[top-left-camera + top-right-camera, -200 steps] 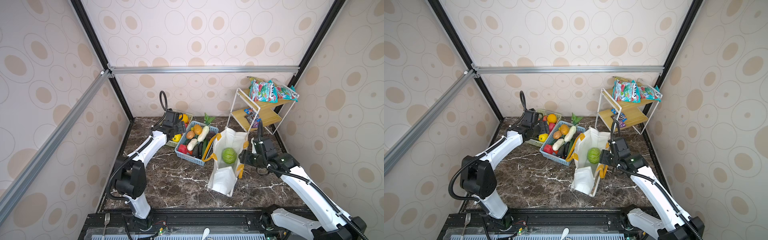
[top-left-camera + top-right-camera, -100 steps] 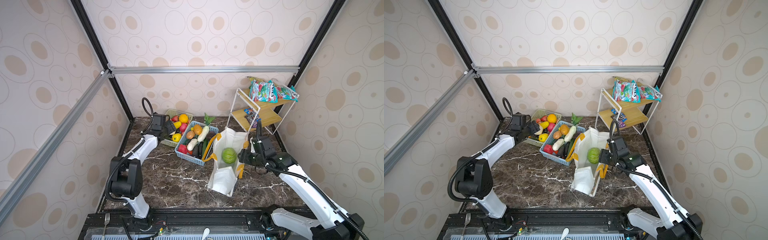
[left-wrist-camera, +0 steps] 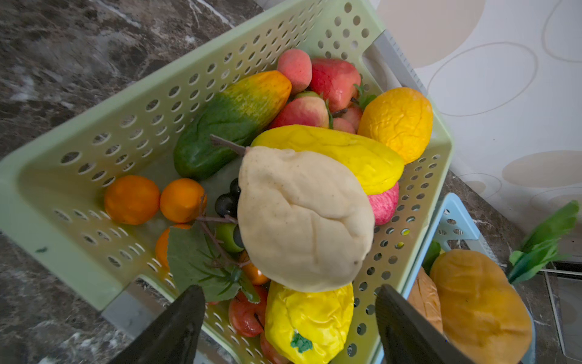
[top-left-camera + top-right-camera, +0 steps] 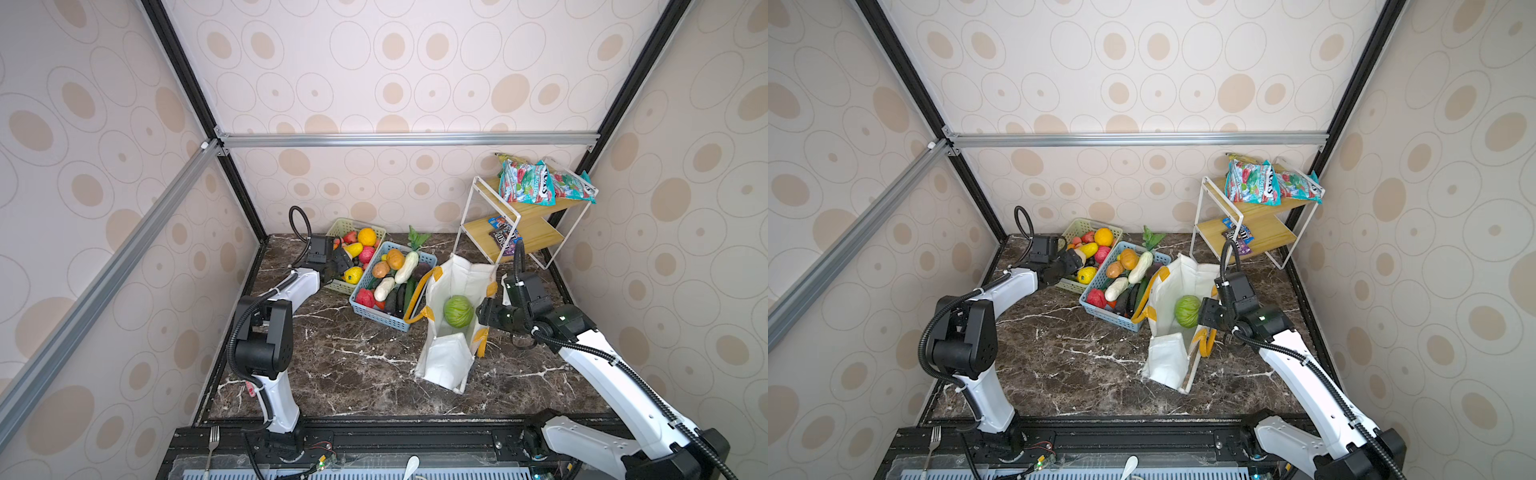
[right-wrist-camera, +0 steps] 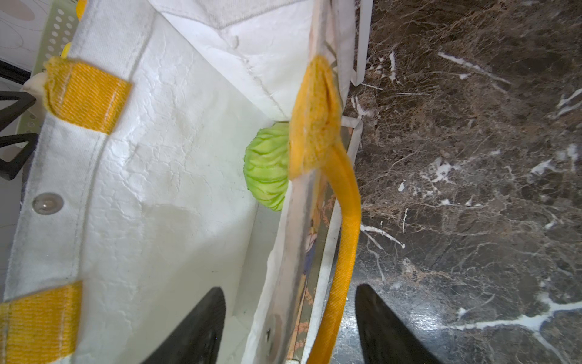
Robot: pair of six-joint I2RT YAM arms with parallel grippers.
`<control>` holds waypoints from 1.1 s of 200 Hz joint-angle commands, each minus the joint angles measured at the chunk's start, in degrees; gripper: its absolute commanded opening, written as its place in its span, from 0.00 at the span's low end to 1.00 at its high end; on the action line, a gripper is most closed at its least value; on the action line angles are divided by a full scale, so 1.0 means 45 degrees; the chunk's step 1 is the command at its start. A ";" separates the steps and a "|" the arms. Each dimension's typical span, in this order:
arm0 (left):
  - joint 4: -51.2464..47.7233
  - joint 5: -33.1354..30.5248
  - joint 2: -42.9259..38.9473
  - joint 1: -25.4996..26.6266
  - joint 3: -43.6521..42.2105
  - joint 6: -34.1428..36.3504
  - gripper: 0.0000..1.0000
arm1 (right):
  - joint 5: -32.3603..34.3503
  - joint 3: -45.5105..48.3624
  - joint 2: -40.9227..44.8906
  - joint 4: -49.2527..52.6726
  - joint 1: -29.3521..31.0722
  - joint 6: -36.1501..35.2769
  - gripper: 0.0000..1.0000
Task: Place the food into the grocery bag and tie it
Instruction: 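Lower the left gripper onto the cream bun in the green fruit basket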
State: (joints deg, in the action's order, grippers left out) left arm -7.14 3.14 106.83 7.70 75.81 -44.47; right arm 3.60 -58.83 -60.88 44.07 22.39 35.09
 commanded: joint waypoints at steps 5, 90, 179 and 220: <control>0.0447 -0.0122 0.0380 -0.0130 0.0757 -0.0411 0.85 | 0.0236 0.0043 0.0209 -0.0069 -0.0075 0.0247 0.69; 0.1474 0.0199 0.1201 -0.0183 0.1005 -0.0550 0.85 | 0.0195 0.0182 0.0231 -0.0185 -0.0074 0.0449 0.69; 0.2314 0.0455 0.1862 -0.0178 0.1073 -0.0372 0.82 | 0.0215 0.0279 0.0365 -0.0185 -0.0086 0.0483 0.69; 0.2433 0.0409 0.1942 -0.0189 0.0858 -0.0182 0.75 | 0.0226 0.0268 0.0424 -0.0126 -0.0074 0.0485 0.69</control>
State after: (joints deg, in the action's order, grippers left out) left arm 3.20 5.08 114.26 7.38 79.07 -45.63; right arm 3.68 -58.17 -60.10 43.27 22.39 36.64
